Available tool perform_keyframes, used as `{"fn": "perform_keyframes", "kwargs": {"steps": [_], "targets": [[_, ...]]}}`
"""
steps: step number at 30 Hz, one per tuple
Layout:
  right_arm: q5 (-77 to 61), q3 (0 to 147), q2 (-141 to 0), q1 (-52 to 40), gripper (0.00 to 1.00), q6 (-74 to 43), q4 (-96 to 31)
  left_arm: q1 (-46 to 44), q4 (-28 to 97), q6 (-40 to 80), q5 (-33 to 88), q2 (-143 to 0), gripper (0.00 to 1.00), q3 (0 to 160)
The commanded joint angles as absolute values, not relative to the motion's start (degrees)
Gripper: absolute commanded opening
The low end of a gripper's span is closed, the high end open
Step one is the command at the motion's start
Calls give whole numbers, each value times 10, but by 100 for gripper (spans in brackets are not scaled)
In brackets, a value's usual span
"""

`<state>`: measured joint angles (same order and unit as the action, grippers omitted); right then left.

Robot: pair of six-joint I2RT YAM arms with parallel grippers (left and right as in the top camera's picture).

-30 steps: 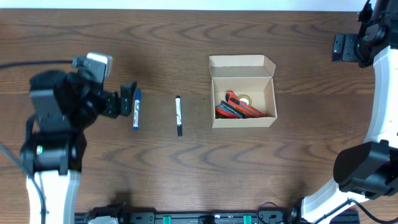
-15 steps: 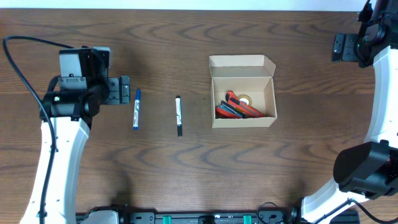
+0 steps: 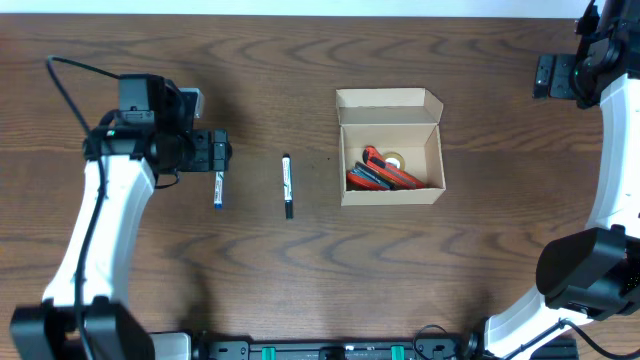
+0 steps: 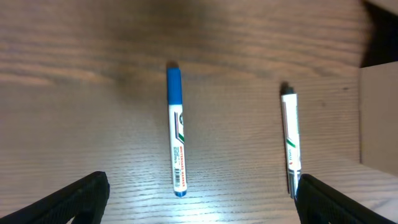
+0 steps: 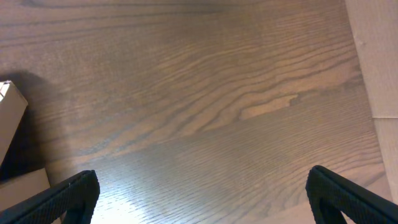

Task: Pack container
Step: 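Move the left gripper over the blue-capped marker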

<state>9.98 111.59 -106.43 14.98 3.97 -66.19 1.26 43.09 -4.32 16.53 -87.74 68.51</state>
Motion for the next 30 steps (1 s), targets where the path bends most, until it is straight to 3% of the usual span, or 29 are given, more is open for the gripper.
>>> {"fn": "perform_keyframes", "kwargs": {"steps": [1,20,30], "targets": [[100,1125,-1055,152,99,32,-662,10,434,16,150,-920,95,699],[100,1125,-1055,152,99,32,-662,-71,433,51,30,-981,95,699],[100,1125,-1055,152,99,32,-662,-69,421,32,27,-1019,95,699]]}}
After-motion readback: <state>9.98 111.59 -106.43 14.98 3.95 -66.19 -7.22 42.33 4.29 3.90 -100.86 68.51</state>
